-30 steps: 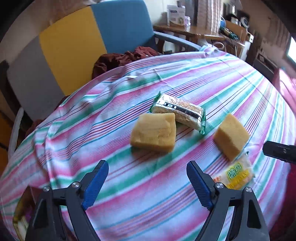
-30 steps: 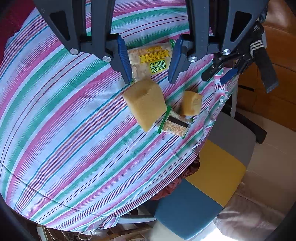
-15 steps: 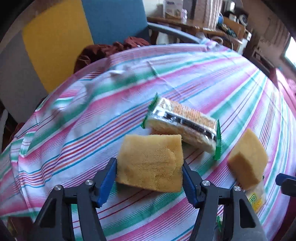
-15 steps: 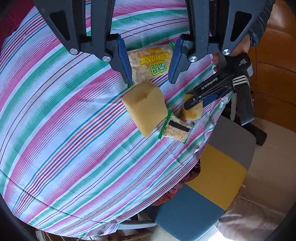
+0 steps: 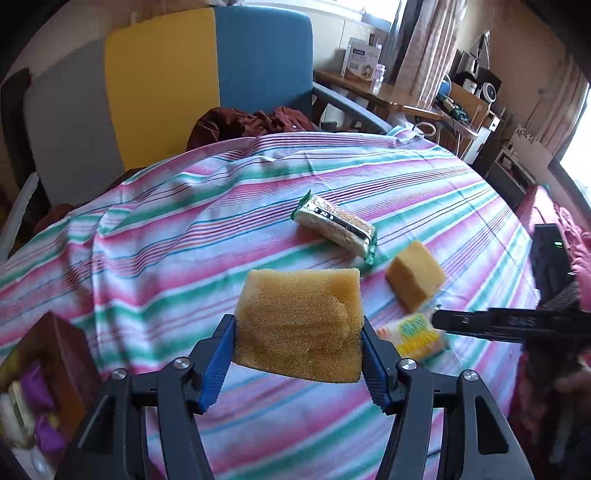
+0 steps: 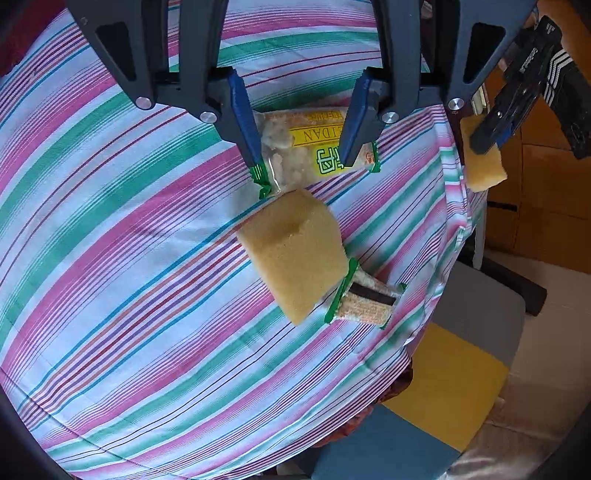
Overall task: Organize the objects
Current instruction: 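Grasp a yellow sponge with the left tool and lift it, then carry the sponge over the tray with the left tool while the right tool grasps the WEIDAN biscuit pack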
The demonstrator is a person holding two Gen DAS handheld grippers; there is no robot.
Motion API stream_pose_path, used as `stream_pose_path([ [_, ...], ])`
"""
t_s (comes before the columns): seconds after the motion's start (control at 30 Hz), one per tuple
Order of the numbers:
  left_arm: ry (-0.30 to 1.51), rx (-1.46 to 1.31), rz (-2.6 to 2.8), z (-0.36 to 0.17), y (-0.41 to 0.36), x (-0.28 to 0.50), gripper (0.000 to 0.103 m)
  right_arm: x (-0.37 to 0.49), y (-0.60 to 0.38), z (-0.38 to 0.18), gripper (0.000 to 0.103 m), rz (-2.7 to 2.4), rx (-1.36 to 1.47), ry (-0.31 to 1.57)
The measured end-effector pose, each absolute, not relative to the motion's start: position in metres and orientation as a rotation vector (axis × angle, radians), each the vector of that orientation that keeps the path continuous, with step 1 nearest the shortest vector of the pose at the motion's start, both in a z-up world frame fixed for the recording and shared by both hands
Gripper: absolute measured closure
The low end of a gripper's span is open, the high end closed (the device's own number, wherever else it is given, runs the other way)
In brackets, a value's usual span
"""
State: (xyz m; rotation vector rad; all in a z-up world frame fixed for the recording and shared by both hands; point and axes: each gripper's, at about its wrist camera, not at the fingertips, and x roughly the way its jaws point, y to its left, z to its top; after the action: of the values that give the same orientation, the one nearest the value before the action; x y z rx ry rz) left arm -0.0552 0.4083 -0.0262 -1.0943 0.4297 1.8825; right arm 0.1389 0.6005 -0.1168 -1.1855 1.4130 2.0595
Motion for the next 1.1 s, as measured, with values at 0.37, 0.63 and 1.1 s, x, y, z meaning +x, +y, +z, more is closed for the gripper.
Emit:
stream_pose_path([
  [0.37, 0.272, -1.070, 1.959, 0.010, 0.299, -0.028, 0.039, 0.096, 0.515, -0.103, 0.054, 2.349, -1.627, 1.206],
  [0.63, 0.153, -1.087, 2.087, 0.011, 0.200, -0.026, 0.039, 0.082, 0.511, -0.069, 0.053, 2.365, -1.484, 0.607],
  [1.1, -0.100, -1.209, 2.326, -0.005, 0.046, -0.028, 0.039, 0.020, 0.507, -0.101, 0.052, 2.337, -1.626, 0.398],
])
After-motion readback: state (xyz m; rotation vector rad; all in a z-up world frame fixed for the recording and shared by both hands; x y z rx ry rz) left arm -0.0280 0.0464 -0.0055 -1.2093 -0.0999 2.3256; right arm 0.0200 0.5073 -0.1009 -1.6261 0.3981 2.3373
